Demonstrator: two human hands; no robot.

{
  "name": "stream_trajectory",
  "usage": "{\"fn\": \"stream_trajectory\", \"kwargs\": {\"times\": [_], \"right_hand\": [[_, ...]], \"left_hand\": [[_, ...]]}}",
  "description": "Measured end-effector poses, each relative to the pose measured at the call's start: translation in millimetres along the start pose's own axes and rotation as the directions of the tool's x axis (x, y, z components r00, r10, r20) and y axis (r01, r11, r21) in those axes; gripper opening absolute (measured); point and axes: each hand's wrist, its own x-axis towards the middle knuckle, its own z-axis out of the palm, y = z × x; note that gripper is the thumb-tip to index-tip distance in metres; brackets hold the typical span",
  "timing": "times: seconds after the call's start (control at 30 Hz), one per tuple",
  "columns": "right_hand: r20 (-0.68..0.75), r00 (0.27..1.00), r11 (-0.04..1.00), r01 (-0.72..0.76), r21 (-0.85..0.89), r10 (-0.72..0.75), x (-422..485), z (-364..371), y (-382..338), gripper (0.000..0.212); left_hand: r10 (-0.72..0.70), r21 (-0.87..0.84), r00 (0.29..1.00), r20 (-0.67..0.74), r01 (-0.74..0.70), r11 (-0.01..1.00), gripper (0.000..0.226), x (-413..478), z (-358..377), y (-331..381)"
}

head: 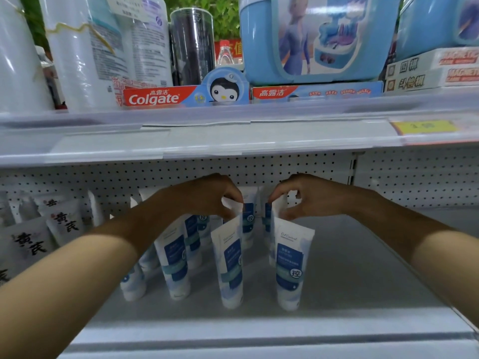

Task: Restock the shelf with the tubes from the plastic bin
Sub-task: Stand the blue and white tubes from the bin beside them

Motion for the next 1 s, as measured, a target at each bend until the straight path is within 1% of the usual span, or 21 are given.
{"fn": "stream_trajectory", "kwargs": {"times": [0.1, 0.17, 0.27, 0.43, 0.57, 0.6, 0.73, 0.83, 0.9, 1.0], "right_hand": [[-0.034, 0.999, 0.999, 0.035, 0.030, -0.034, 4, 3, 2, 0.022], [-0.056, 0.998, 0.998, 0.039, 0.057, -0.036, 7, 7, 4, 0.017], [-0.096, 0.995, 0.994, 0.050, 0.096, -0.041, 11, 15, 3, 0.008], [-0.141, 0.990, 0.991, 0.039, 0.127, -0.021, 15, 22, 1, 0.022], [-0.177, 0.984, 0.995, 0.039, 0.091, -0.023, 16, 25, -1, 0.027], [-0.178, 0.984, 0.996, 0.041, 0.078, -0.027, 16, 25, -1, 0.026], [-0.163, 0.986, 0.998, 0.043, 0.054, -0.034, 16, 25, -1, 0.011], [-0.154, 0.987, 0.998, 0.044, 0.050, -0.035, 16, 24, -2, 0.011], [-0.146, 0.989, 0.998, 0.040, 0.052, -0.032, 16, 23, -2, 0.016], [-0.141, 0.990, 0.998, 0.027, 0.053, -0.020, 15, 23, -3, 0.012]], "left_hand": [[-0.003, 0.018, 0.999, -0.050, 0.004, 1.000, 0.021, 8, 7, -4], [-0.033, -0.003, 0.997, -0.070, 0.033, 0.999, 0.020, 11, 10, -2], [-0.025, -0.039, 0.996, -0.086, 0.022, 0.999, 0.019, 14, 10, 4], [-0.045, -0.052, 0.991, -0.125, 0.039, 0.998, 0.023, 20, 15, 7], [-0.039, -0.050, 0.991, -0.130, 0.033, 0.998, 0.023, 23, 17, 10], [-0.038, -0.050, 0.991, -0.127, 0.032, 0.998, 0.023, 23, 17, 11], [-0.056, -0.052, 0.992, -0.116, 0.050, 0.997, 0.024, 24, 17, 11], [-0.067, -0.056, 0.991, -0.113, 0.061, 0.997, 0.022, 24, 17, 12], [-0.077, -0.057, 0.990, -0.117, 0.071, 0.996, 0.023, 24, 17, 11], [-0.076, -0.064, 0.990, -0.117, 0.069, 0.996, 0.028, 23, 20, 7]]}}
